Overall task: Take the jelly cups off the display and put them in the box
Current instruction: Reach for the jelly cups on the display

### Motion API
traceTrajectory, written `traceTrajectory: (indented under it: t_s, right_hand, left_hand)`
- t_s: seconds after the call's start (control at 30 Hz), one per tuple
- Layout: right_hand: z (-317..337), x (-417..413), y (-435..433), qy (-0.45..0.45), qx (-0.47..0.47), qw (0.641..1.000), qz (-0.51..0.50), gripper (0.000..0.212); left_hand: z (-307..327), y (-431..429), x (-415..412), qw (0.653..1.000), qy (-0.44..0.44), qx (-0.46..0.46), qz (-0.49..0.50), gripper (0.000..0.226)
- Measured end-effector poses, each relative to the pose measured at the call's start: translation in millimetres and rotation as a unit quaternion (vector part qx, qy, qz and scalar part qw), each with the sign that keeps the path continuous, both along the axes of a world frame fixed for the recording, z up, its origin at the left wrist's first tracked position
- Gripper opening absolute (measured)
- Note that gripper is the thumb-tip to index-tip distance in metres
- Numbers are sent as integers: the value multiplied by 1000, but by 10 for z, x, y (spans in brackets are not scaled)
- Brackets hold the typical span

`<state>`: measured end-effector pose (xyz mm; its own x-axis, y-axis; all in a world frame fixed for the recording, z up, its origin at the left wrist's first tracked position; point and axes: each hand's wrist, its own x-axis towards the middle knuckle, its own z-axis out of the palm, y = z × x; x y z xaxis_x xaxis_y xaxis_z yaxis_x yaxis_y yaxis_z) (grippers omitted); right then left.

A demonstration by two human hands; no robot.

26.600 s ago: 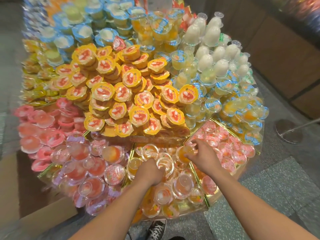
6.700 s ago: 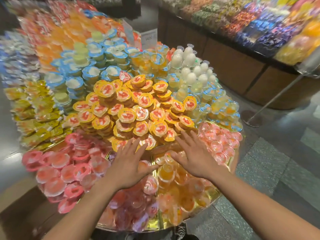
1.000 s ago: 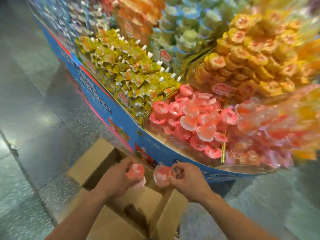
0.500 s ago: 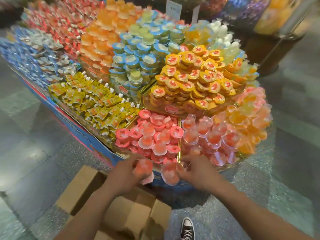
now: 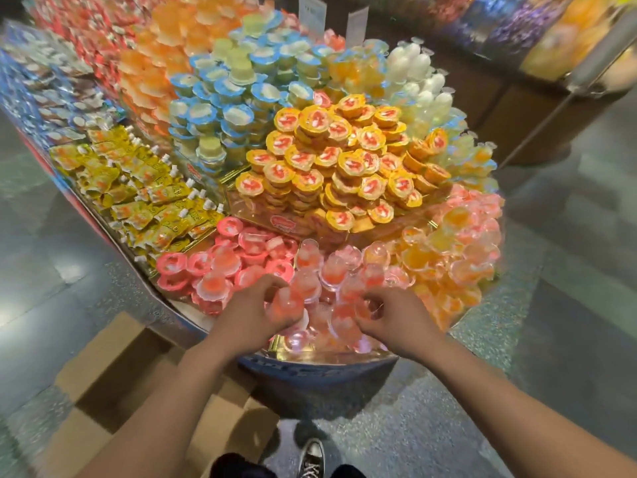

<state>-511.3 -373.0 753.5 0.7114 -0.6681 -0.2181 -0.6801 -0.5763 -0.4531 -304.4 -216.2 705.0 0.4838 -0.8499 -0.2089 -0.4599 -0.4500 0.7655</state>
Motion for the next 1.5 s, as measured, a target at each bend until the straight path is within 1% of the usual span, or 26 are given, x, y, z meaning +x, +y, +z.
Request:
traceTrajectory:
  t_s: [0.1, 0.17, 0.27, 0.43, 0.57, 0.73, 0.83, 1.0, 1.17, 1.33, 1.5]
  right_hand:
    - [-173, -187, -130, 12, 17, 999, -33, 24]
    - [-334, -289, -186, 24, 26, 998, -57, 24]
    - [-618, -385, -231, 16, 45, 994, -94, 21]
    - [-1074, -419, -181, 36, 71, 988, -131, 23]
    - [-1379, -343, -172, 11, 63, 986, -153, 20]
    - [-1683, -269, -129, 18, 78, 981, -179, 27]
    - [-1803, -242, -133, 27, 74, 979, -188, 30]
    - [-1894, -190, -151, 38, 71, 978, -193, 42]
    - [-1983, -122, -127, 38, 60, 978, -194, 41]
    - [-2028, -164, -45, 33, 57, 979, -193, 49]
    - [-2031, -144, -48, 31, 57, 978, -196, 47]
  left_hand:
    - [-44, -122, -146, 1000, 1, 10, -18, 48]
    - [-91, -193, -207, 1000, 6, 15, -25, 47]
    - [-196, -302, -238, 999, 11, 18, -32, 46]
    - [-352, -353, -287, 999, 17, 12, -33, 46]
    - [-456, -421, -237, 998, 10, 8, -60, 49]
    - [-522, -427, -192, 997, 7, 16, -76, 50]
    - [-533, -446, -167, 996, 3, 24, -89, 50]
    - [-581, -434, -129, 995, 3, 33, -98, 51]
    - [-653, -412, -85, 993, 7, 43, -112, 50]
    - [-697, -423, -57, 992, 8, 44, -120, 49]
    - [-749, -432, -59, 989, 10, 53, -139, 52]
